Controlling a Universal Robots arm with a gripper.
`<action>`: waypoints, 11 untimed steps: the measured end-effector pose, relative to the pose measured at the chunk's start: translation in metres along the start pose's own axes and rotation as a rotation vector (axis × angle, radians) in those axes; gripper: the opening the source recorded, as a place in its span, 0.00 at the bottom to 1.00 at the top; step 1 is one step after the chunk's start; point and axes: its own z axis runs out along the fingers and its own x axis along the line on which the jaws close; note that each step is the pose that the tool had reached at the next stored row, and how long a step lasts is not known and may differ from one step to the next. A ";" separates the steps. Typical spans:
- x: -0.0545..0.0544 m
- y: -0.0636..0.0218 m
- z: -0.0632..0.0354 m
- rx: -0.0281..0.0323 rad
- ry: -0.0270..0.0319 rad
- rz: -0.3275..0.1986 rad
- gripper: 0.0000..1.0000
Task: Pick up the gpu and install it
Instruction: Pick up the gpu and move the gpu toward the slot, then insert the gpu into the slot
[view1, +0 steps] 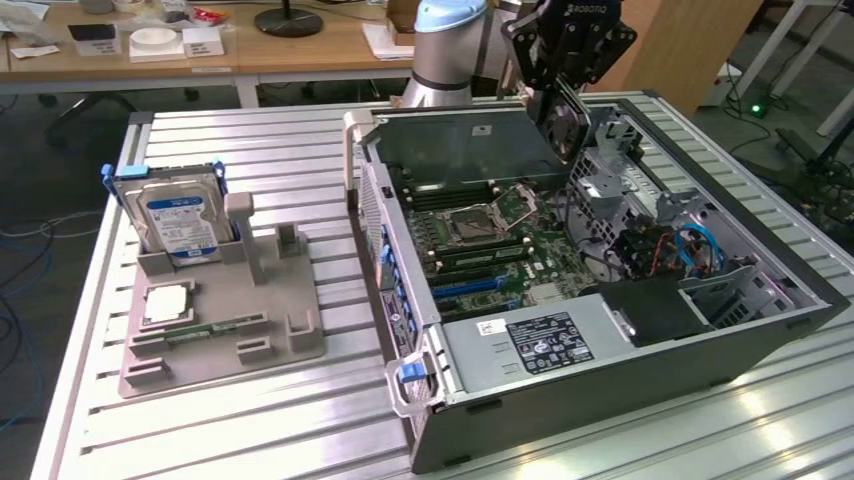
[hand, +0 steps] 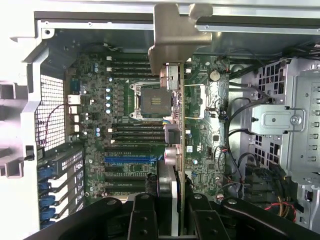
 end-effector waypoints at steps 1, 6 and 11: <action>0.000 0.0000 0.0000 0.0000 0.0000 0.000 0.28; 0.000 0.0000 0.0000 0.0000 0.0001 0.000 0.28; 0.000 0.0000 0.0000 -0.0001 0.0000 -0.007 0.28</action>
